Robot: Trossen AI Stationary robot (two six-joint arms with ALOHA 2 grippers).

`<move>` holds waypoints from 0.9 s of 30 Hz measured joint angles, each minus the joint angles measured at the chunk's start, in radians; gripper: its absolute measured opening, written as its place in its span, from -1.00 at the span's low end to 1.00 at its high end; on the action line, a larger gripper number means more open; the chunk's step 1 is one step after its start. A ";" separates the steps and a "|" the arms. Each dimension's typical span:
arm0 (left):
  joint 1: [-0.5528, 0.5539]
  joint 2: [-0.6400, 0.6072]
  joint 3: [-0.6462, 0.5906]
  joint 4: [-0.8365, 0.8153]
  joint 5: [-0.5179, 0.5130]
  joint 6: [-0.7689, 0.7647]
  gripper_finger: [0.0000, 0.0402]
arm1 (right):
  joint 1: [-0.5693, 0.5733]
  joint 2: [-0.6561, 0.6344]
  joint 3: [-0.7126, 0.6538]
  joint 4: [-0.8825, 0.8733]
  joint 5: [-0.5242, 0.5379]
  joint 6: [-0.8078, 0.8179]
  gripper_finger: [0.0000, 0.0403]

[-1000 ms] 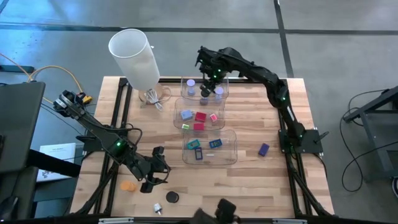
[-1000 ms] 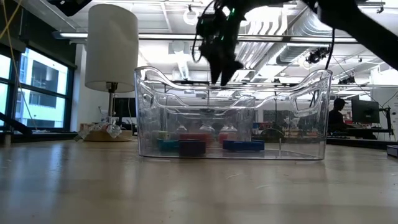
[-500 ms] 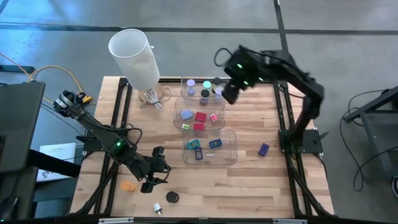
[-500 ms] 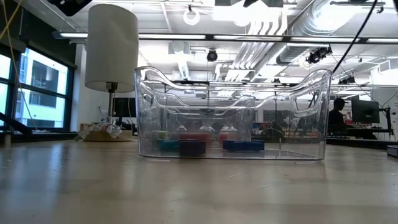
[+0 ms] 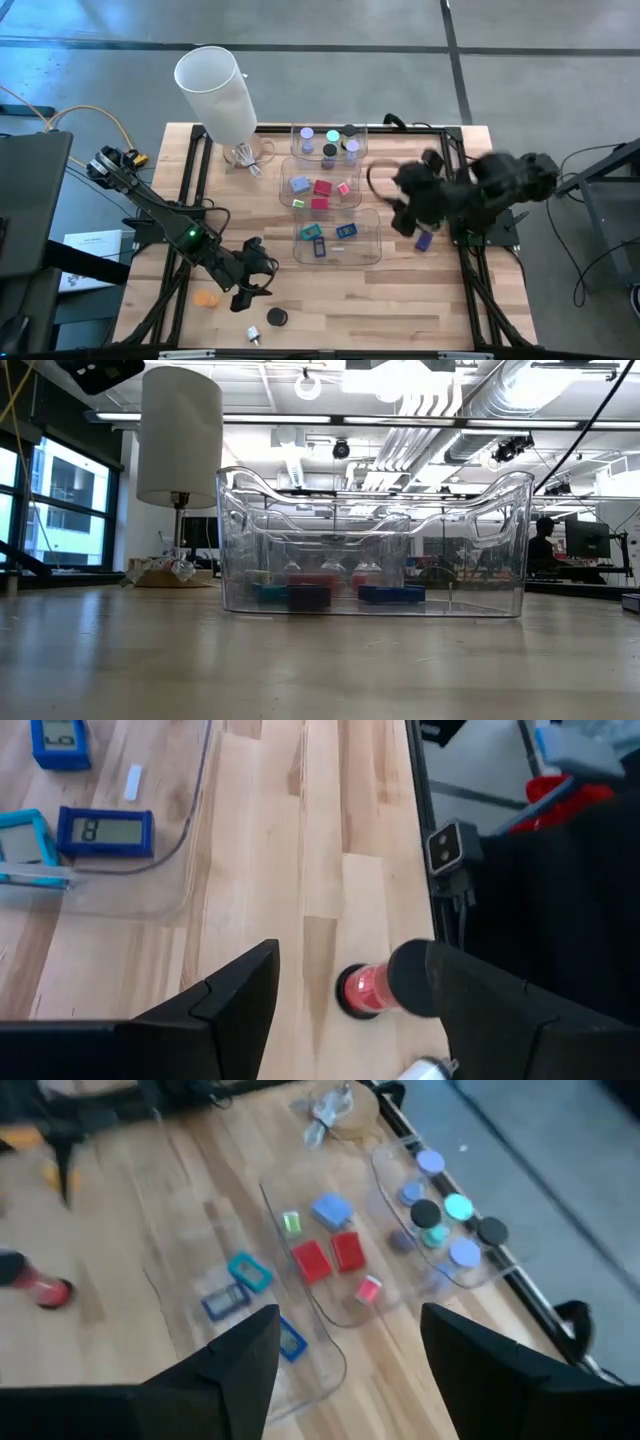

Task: Pick & Place Office items
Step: Put the small white charger adapter into the middle transparent bin

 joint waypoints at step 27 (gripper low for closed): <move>-0.028 0.078 0.001 0.020 0.169 -0.327 0.22 | 0.376 -0.213 -0.955 0.095 0.287 0.814 0.15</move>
